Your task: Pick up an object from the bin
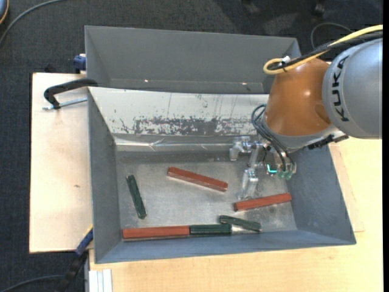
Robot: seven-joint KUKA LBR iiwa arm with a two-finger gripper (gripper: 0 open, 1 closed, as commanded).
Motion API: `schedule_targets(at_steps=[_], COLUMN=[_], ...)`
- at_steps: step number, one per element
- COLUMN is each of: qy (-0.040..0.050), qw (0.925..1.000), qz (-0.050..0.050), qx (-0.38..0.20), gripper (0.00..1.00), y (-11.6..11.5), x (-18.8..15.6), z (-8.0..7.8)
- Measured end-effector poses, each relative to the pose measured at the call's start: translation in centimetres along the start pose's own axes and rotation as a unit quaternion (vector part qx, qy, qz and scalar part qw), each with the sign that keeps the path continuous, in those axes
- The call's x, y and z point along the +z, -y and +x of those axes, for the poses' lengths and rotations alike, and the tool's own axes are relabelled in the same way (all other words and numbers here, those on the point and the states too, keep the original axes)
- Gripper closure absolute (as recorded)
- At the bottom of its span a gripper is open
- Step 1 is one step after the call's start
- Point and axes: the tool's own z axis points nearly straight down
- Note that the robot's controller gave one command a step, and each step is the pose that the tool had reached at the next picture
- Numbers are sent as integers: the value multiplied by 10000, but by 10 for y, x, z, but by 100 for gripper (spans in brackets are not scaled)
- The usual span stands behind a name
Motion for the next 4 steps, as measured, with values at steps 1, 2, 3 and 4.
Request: schedule_targets(at_steps=[1,2,3,4], qy=[18,32,32,110], qw=[9994,9990,9989,9990], qz=[-9,26,4,11], qx=[-342,-438,-475,-432], gripper=[0,0,100,100], y=[-59,28,23,19], x=[67,45,46,-33], z=[38,55,55,8])
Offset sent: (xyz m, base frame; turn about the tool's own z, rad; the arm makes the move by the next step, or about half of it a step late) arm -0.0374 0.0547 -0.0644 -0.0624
